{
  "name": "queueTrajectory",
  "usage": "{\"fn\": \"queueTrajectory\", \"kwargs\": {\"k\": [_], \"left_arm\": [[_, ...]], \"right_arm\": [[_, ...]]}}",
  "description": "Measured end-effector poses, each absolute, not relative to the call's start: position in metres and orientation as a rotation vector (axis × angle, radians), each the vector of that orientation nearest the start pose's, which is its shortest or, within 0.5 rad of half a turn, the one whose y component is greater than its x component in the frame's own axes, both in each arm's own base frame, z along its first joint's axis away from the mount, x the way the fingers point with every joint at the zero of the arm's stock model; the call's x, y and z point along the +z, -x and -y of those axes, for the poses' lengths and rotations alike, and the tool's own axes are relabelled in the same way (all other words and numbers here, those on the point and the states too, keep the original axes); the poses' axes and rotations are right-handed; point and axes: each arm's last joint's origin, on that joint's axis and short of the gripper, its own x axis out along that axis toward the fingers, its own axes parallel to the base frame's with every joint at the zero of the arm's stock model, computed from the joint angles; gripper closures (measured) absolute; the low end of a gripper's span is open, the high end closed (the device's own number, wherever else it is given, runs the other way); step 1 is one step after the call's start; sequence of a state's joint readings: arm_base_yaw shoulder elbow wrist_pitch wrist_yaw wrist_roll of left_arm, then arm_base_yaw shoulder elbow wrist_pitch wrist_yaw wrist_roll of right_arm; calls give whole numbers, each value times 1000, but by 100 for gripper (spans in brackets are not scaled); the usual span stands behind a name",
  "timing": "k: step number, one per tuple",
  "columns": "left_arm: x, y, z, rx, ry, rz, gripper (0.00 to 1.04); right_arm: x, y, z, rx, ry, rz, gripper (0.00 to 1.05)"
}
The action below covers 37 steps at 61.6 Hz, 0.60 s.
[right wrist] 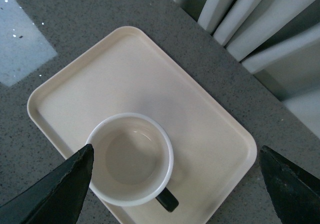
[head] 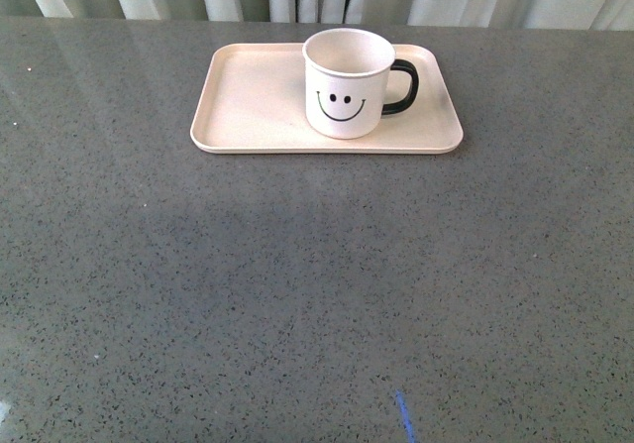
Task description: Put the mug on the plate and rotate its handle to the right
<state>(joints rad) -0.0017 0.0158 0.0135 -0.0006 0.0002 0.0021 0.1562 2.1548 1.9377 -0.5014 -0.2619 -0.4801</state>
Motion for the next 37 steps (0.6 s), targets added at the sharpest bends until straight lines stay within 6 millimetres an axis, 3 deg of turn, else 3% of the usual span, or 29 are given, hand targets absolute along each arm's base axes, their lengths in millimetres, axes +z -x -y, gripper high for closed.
{"fn": "queueTrajectory", "kwargs": {"k": [8, 13, 19, 25, 32, 37], "left_arm": [[167, -98, 0, -2, -2, -3, 9], [167, -98, 0, -3, -2, -3, 9], [167, -98, 0, -2, -2, -3, 9], [167, -98, 0, -2, -2, -3, 9], [167, -98, 0, -2, -2, -3, 9], [167, -98, 0, -2, -2, -3, 9]], "right_arm": [[258, -481, -83, 572, 421, -633, 9], [244, -478, -79, 250, 370, -481, 21], [235, -449, -67, 43, 190, -228, 37], [237, -409, -52, 7, 78, -21, 53], [234, -367, -38, -6, 27, 58, 70], [220, -340, -31, -7, 16, 41, 84]]}}
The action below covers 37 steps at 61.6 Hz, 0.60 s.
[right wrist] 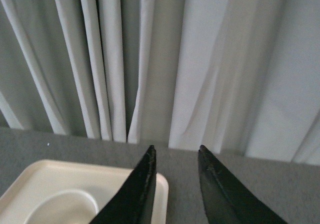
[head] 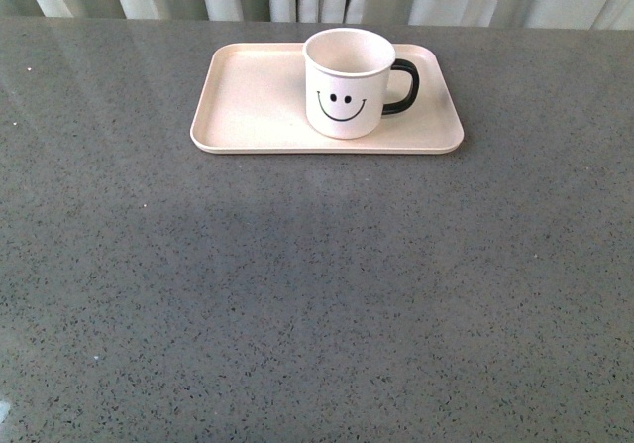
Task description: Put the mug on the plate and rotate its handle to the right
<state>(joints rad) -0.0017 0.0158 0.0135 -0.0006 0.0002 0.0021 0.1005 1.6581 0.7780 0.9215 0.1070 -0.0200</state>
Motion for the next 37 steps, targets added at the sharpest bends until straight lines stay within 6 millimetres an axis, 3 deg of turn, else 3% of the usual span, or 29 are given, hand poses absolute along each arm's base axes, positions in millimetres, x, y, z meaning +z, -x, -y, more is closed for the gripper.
{"fn": "queueTrajectory", "kwargs": {"k": [7, 37], "left_arm": [[167, -98, 0, -2, -2, -3, 9], [167, -98, 0, -2, -2, -3, 9]], "right_arm": [[198, -310, -25, 5, 17, -10, 104], [174, -201, 0, 0, 11, -12, 103]]}}
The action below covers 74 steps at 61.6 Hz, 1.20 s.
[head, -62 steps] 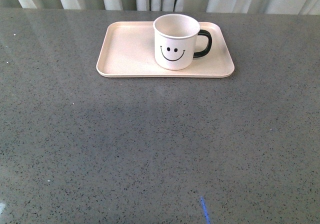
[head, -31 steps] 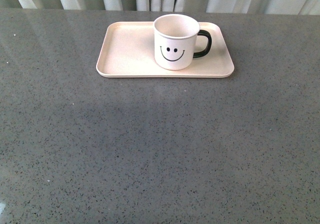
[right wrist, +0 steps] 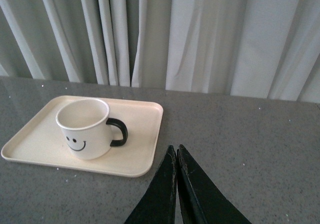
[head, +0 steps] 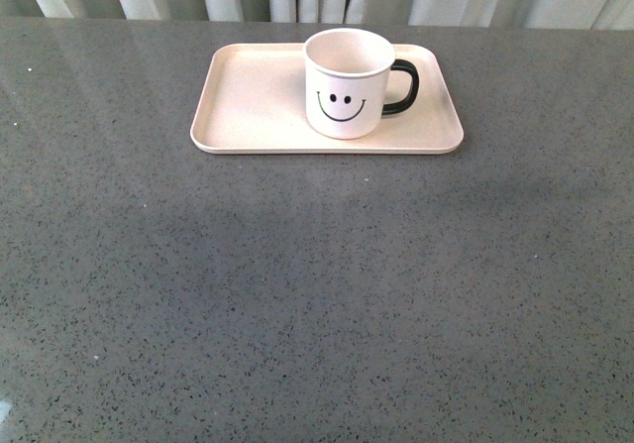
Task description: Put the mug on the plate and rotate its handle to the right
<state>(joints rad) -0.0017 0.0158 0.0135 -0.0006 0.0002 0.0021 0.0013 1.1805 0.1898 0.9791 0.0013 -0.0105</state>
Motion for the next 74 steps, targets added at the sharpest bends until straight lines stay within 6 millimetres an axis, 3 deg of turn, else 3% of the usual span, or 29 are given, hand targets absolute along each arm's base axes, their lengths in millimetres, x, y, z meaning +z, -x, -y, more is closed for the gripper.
{"fn": "queueTrajectory", "kwargs": {"k": [11, 20, 74], "left_arm": [[167, -98, 0, -2, -2, -3, 9], [167, -98, 0, -2, -2, -3, 9], [167, -98, 0, -2, -2, -3, 9]], "right_arm": [[160, -175, 0, 0, 10, -22, 103], [162, -161, 0, 0, 10, -14, 103], [173, -120, 0, 0, 10, 19, 103]]}}
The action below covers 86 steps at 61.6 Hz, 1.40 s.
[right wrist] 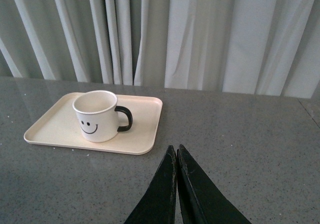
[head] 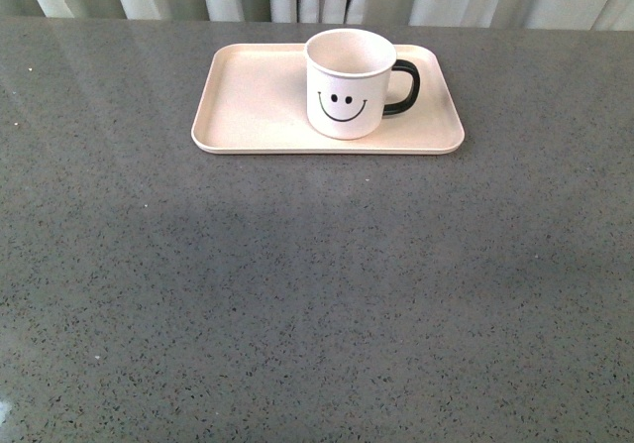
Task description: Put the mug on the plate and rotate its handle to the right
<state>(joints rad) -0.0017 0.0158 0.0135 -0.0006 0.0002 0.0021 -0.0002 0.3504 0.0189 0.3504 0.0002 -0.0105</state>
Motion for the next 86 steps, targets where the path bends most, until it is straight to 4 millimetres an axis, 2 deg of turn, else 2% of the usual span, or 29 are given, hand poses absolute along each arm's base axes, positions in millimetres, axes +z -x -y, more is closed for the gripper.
{"fn": "queueTrajectory", "kwargs": {"k": [34, 45, 57, 68, 69, 86], "left_arm": [[167, -98, 0, -2, -2, -3, 9], [167, -98, 0, -2, -2, -3, 9], [167, -98, 0, -2, -2, -3, 9], [167, -98, 0, -2, -2, -3, 9], [167, -98, 0, -2, -2, -3, 9], [167, -98, 0, -2, -2, -3, 9]], "right_arm": [[173, -108, 0, 0, 10, 20, 103], [170, -97, 0, 0, 10, 12, 103], [170, -97, 0, -1, 11, 14, 102], [170, -97, 0, 0, 10, 15, 75], [170, -97, 0, 0, 10, 15, 69], [170, -97, 0, 0, 10, 15, 24]]}}
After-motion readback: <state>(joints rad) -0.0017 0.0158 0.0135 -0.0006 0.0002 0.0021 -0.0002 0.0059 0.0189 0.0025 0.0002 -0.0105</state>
